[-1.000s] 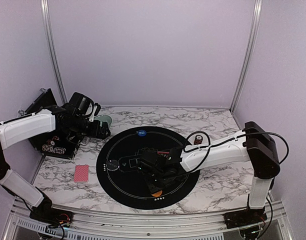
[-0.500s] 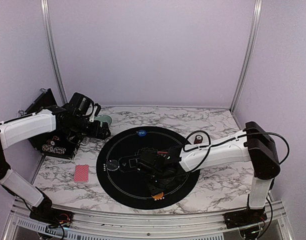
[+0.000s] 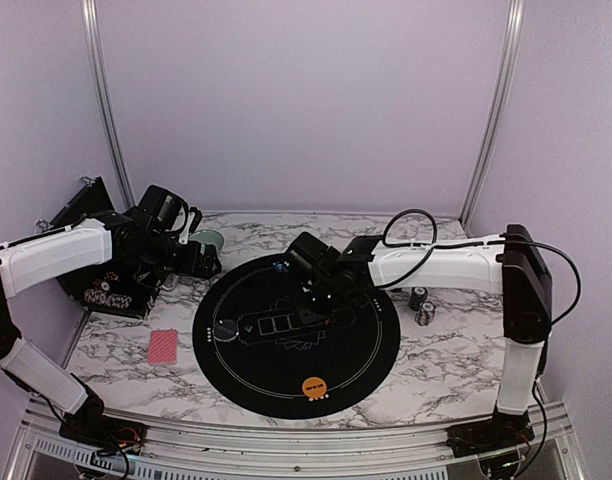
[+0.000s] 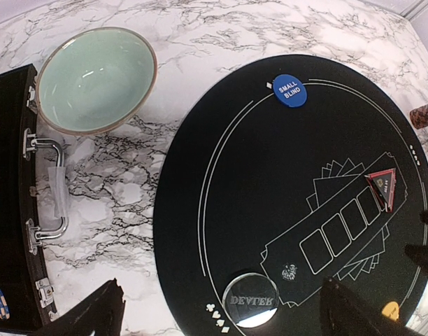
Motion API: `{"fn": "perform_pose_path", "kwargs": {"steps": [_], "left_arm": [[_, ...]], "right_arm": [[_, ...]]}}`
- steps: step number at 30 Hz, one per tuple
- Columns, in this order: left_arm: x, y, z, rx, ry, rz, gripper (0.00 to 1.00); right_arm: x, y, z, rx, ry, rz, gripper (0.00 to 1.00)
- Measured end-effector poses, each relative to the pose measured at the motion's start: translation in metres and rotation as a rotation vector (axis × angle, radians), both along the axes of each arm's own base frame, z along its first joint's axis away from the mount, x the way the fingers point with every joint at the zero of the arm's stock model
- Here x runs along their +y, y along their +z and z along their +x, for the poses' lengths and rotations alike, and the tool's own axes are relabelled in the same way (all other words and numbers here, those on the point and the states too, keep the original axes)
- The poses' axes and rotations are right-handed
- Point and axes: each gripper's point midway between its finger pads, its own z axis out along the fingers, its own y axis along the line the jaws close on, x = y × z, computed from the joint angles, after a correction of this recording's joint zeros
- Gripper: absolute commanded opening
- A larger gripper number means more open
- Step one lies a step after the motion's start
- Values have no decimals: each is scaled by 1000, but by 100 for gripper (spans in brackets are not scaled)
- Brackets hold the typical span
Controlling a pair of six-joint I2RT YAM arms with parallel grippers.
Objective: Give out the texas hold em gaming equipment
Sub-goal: Move the all-in button to the poker table mat.
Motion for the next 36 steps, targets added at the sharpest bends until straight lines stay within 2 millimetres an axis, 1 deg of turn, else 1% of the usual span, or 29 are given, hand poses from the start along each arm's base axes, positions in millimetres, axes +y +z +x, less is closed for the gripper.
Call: {"fn": "perform_pose_path", "kwargs": {"steps": [3, 6, 10, 12, 14, 18, 20, 23, 27, 30, 31, 33, 36], "left_arm": [[0, 0, 0, 0, 1, 0, 99], [1, 0, 1, 0, 3, 1, 99], [2, 0, 1, 0, 7, 1, 99], [3, -1, 2, 2, 8, 2, 99], [3, -2, 2, 5, 9, 4, 99], [3, -4, 2, 9, 10, 6, 99], [3, -4, 2, 9, 11, 5, 99], [4, -4, 3, 9, 12, 5, 99], [4, -4, 3, 9, 12, 5, 99], [4, -4, 3, 9, 12, 6, 99], [4, -4, 3, 9, 12, 5, 99], [4, -4, 3, 8, 14, 7, 99], [5, -3, 4, 5, 17, 10, 99]], "right_arm": [[-10, 4, 29, -35, -17, -3, 52], [-19, -1, 52, -50, -30, -18, 54], [-32, -10, 69, -49, -32, -34, 54], [-33, -11, 78, -53, -13, -17, 54], [-30, -11, 85, -63, 12, 4, 55], [-20, -19, 93, -77, 76, 15, 54], [-14, -28, 97, -75, 105, 6, 54], [-11, -43, 101, -69, 132, -13, 52], [-16, -60, 103, -58, 151, -46, 49], [-25, -69, 104, -52, 147, -60, 48], [-26, -68, 104, -58, 146, -51, 47], [-32, -68, 99, -64, 144, -45, 46], [-46, -68, 85, -56, 134, -44, 43]]}}
